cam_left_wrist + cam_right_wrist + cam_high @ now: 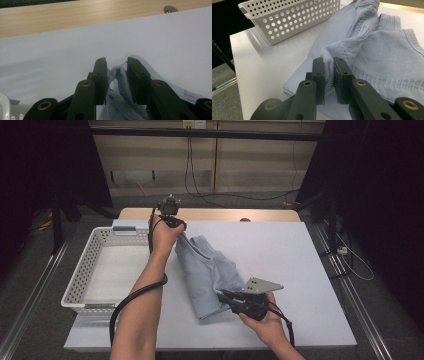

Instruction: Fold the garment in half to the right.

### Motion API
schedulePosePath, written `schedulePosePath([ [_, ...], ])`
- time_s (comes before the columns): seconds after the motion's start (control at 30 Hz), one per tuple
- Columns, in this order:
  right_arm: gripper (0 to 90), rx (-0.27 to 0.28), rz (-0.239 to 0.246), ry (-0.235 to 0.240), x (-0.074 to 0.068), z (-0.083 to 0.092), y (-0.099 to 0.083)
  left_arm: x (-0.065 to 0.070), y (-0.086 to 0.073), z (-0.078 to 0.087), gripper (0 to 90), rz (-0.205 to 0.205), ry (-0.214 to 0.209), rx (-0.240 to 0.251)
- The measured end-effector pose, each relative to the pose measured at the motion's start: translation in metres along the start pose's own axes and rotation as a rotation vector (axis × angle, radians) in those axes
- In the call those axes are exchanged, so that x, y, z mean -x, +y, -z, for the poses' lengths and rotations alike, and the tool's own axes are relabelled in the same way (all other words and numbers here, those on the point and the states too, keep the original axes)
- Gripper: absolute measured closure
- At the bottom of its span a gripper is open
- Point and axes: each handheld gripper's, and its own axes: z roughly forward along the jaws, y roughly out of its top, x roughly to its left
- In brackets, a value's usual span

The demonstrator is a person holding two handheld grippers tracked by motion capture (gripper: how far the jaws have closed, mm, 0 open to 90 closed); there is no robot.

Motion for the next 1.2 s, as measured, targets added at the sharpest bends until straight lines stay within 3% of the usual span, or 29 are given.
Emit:
schedulePosePath([
  [0.2,81.0,-0.005,-0.005,-0.008,0.002,0.002,-0.002,0.002,-0.001,-0.002,66.9,0.002,-0.010,0.000],
  [0.4,81.1,-0.013,-0.001,-0.009,0.001,0.001,-0.003,0.005,0.000,-0.003,63.2,-0.024,-0.029,0.004],
  [0.7,81.4,-0.021,-0.003,-0.012,0.002,0.003,-0.004,0.008,0.003,0.000,53.5,-0.036,-0.033,0.031],
  [1.2,81.7,-0.030,0.000,-0.031,0.007,0.009,-0.006,0.000,-0.004,0.007,38.6,-0.036,-0.050,0.024],
])
